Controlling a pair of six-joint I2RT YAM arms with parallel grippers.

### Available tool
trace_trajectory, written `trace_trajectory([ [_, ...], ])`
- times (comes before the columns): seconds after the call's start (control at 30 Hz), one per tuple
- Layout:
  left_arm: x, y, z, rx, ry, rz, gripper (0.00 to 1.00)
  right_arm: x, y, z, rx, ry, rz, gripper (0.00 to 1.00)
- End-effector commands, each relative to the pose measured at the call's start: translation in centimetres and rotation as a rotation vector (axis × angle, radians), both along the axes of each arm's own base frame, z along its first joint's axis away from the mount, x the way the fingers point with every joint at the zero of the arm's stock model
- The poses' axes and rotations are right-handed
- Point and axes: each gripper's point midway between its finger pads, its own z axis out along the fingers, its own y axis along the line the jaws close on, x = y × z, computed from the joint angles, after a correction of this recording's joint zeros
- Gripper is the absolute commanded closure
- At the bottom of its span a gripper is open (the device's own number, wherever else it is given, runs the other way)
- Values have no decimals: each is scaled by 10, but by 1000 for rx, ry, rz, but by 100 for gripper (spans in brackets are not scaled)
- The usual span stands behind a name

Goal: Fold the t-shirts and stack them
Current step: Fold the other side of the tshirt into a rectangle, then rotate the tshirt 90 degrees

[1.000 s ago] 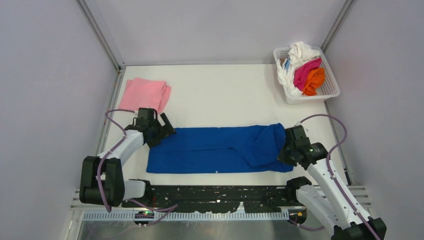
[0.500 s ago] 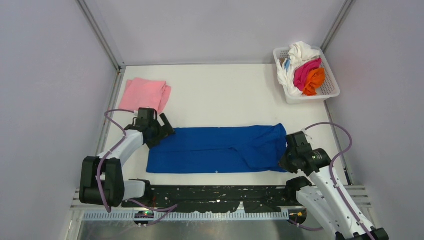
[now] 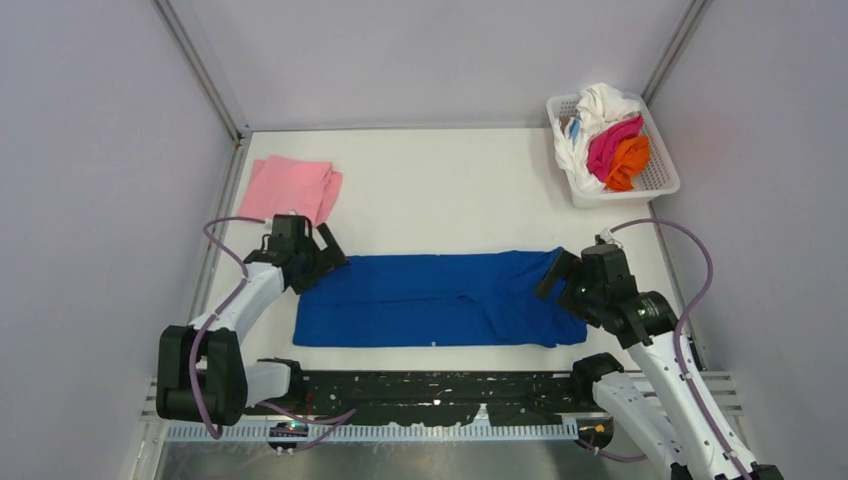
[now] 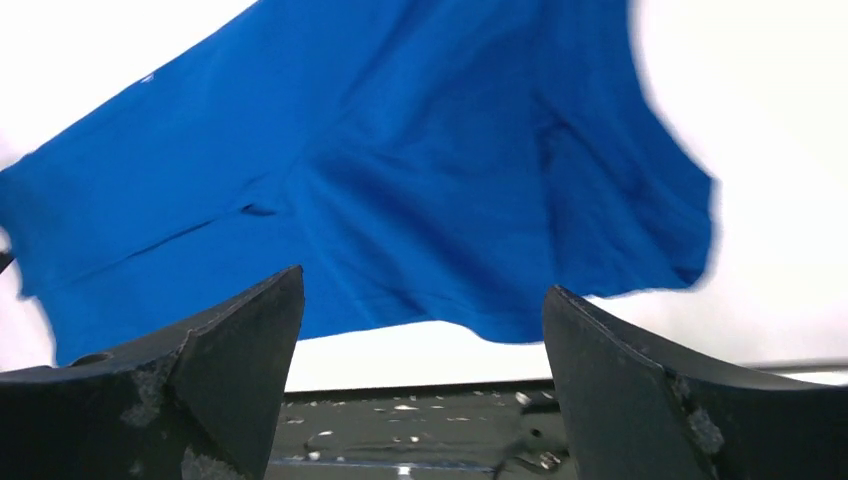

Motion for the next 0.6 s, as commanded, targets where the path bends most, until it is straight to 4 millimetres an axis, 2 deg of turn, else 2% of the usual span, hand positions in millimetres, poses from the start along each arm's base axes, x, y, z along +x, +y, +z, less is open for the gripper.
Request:
trace_trajectory([
  [0.0, 13, -12, 29, -64, -93, -32, 0, 19, 59, -2, 226, -66, 219, 5],
  [0.03, 13, -16, 31, -79, -105, -45, 0, 17, 61, -18, 235, -29, 221, 4],
  [0.07, 13, -19, 32, -86, -111, -54, 0, 24, 67, -19, 258, -50, 230, 5],
  [0.1, 13, -21, 31, -88, -113, -60, 0, 23, 68, -33, 258, -21, 225, 4],
  [0.13, 13, -23, 30, -88, -113, -64, 0, 31, 69, -34, 263, -43, 210, 5],
  [0.17, 12, -24, 28, -89, -109, -66, 0, 32, 68, -47, 255, -11, 195, 5],
  [0.33, 6, -31, 3, -114, -32, -82, 0, 56, 60, -83, 188, 49, 110, 5],
  [0.37, 4, -32, -1, -118, -19, -83, 0, 66, 61, -82, 190, 31, 108, 5],
  [0.4, 1, -33, -5, -120, -8, -85, 0, 69, 59, -93, 176, 66, 98, 5],
  [0.43, -2, -34, -9, -122, 3, -86, 0, 82, 59, -89, 183, 38, 89, 5],
  [0.5, -7, -37, -13, -127, 14, -95, 0, 104, 59, -99, 183, 52, 77, 5],
  [0.53, -10, -39, -15, -128, 20, -100, 0, 119, 60, -93, 182, 30, 76, 4],
  [0.57, -14, -42, -16, -131, 23, -106, 0, 129, 54, -103, 157, 44, 60, 5],
])
